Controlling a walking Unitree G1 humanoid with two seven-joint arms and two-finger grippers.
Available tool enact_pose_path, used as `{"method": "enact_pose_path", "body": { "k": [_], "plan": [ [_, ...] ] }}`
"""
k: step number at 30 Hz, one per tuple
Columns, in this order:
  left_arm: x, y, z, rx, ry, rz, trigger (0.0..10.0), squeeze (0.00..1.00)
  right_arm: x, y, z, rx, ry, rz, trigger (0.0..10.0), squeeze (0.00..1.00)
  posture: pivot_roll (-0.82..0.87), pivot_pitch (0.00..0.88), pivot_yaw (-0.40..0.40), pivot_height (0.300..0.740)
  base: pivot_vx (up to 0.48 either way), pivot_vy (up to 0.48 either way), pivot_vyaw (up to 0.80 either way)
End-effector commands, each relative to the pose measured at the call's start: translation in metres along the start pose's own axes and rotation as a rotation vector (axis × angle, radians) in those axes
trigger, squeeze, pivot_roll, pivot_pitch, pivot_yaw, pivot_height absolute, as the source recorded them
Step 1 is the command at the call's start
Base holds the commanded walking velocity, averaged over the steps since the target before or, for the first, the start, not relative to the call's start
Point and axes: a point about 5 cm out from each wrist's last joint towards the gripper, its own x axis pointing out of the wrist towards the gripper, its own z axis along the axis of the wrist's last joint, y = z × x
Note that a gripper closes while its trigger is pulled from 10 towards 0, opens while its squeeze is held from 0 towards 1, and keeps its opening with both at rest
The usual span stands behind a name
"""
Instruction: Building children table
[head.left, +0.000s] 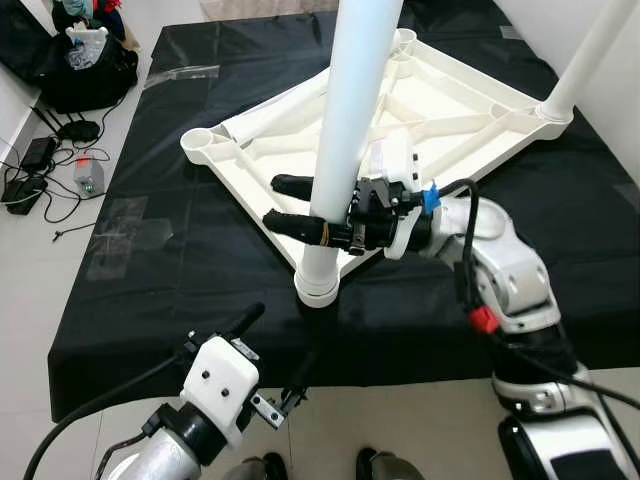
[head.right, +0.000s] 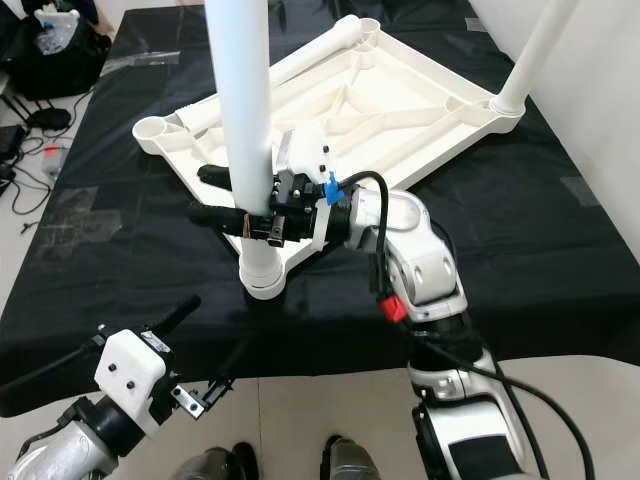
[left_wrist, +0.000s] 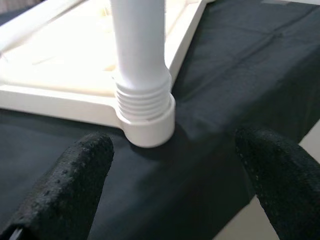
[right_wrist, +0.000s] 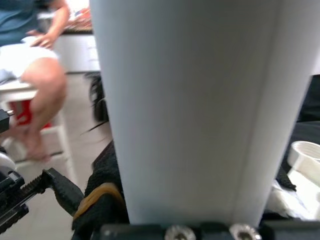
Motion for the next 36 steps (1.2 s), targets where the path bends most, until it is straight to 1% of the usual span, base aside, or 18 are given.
{"method": "enact_pose_path", "body": {
  "k": [1, 2, 3, 5, 8, 9, 11, 12, 14, 17, 19, 20, 21, 23, 27, 28, 29, 36],
  "plan": [
    [-0.003, -0.003, 0.0, 0.0, 0.017, -0.007, 10.0, 0.0, 0.004, 0.008, -0.029, 0.121, 0.105, 0.09, 0.0, 0.0, 0.03, 0.305, 0.013, 0.74, 0.0, 0.0, 0.0],
    [-0.003, -0.004, 0.001, -0.002, 0.015, -0.009, 10.0, 0.0, 0.004, 0.005, -0.026, 0.115, 0.119, 0.129, 0.0, 0.0, 0.02, 0.311, 0.011, 0.74, 0.0, 0.0, 0.0],
    [-0.003, -0.004, 0.001, -0.002, 0.015, -0.009, 10.0, 0.0, 0.004, 0.005, -0.026, 0.115, 0.119, 0.129, 0.0, 0.0, 0.02, 0.311, 0.011, 0.74, 0.0, 0.0, 0.0],
    [-0.004, -0.006, 0.003, -0.007, 0.013, -0.012, 10.0, 0.0, 0.007, 0.001, -0.021, 0.094, 0.146, 0.197, 0.0, 0.0, 0.02, 0.316, 0.007, 0.74, 0.0, 0.0, 0.0],
    [-0.004, -0.006, 0.003, -0.008, 0.012, -0.012, 10.0, 0.0, 0.011, -0.001, -0.02, 0.081, 0.157, 0.214, 0.0, 0.0, 0.02, 0.317, 0.006, 0.74, 0.0, 0.0, 0.0],
    [-0.003, -0.007, 0.003, -0.009, 0.011, -0.013, 10.0, 0.0, 0.015, -0.002, -0.018, 0.069, 0.169, 0.224, 0.0, 0.0, 0.02, 0.318, 0.001, 0.74, 0.0, 0.0, 0.0],
    [-0.003, -0.007, 0.003, -0.009, 0.011, -0.013, 10.0, 0.0, 0.015, -0.002, -0.018, 0.069, 0.169, 0.224, 0.0, 0.0, 0.02, 0.318, 0.001, 0.74, 0.0, 0.0, 0.0],
    [-0.003, -0.007, 0.004, -0.009, 0.011, -0.011, 10.0, 0.0, 0.023, -0.002, -0.018, 0.06, 0.194, 0.222, 0.0, 0.0, 0.02, 0.321, -0.002, 0.74, 0.0, 0.0, 0.0],
    [-0.003, -0.007, 0.004, -0.008, 0.011, -0.01, 10.0, 0.0, 0.024, -0.002, -0.018, 0.062, 0.2, 0.215, 0.0, 0.0, 0.02, 0.321, -0.002, 0.74, 0.0, 0.0, 0.0],
    [-0.003, -0.007, 0.004, -0.008, 0.011, -0.01, 10.0, 0.0, 0.026, -0.006, -0.019, 0.085, 0.204, 0.186, 0.0, 0.0, 0.01, 0.32, -0.002, 0.74, 0.0, 0.0, 0.0],
    [-0.003, -0.008, 0.004, -0.008, 0.011, -0.01, 10.0, 0.0, 0.025, -0.01, -0.021, 0.094, 0.213, 0.155, 0.0, 0.0, 0.01, 0.32, -0.002, 0.74, 0.0, 0.0, 0.0],
    [-0.004, -0.008, 0.005, -0.008, 0.012, -0.01, 10.0, 0.0, 0.023, -0.014, -0.024, 0.109, 0.229, 0.117, 0.0, 0.0, 0.01, 0.321, -0.003, 0.74, 0.0, 0.0, 0.0],
    [-0.004, -0.008, 0.005, -0.008, 0.012, -0.01, 10.0, 0.0, 0.023, -0.014, -0.024, 0.109, 0.229, 0.117, 0.0, 0.0, 0.01, 0.321, -0.003, 0.74, 0.0, 0.0, 0.0],
    [-0.004, -0.008, 0.005, -0.008, 0.013, -0.01, 10.0, 0.0, 0.019, -0.019, -0.031, 0.146, 0.249, 0.041, 0.0, 0.0, 0.01, 0.321, -0.003, 0.74, 0.0, 0.0, 0.0],
    [-0.004, -0.008, 0.005, -0.008, 0.013, -0.01, 10.0, 0.0, 0.017, -0.02, -0.034, 0.173, 0.251, 0.008, 0.0, 0.0, 0.01, 0.321, -0.003, 0.74, 0.0, 0.0, 0.0],
    [-0.004, -0.008, 0.005, -0.007, 0.014, -0.009, 10.0, 0.0, 0.014, -0.016, -0.039, 0.201, 0.242, -0.034, 0.0, 0.0, 0.0, 0.326, 0.004, 0.74, 0.0, 0.0, 0.0],
    [-0.004, -0.008, 0.005, -0.007, 0.014, -0.009, 10.0, 0.0, 0.014, -0.016, -0.039, 0.201, 0.242, -0.034, 0.0, 0.0, 0.0, 0.326, 0.004, 0.74, 0.0, 0.0, 0.0],
    [-0.004, -0.006, 0.005, -0.002, 0.017, -0.013, 10.0, 0.0, 0.005, -0.003, -0.05, 0.277, 0.214, -0.147, 0.0, 0.0, 0.0, 0.328, 0.017, 0.74, 0.0, 0.0, 0.0]
  ]
}}
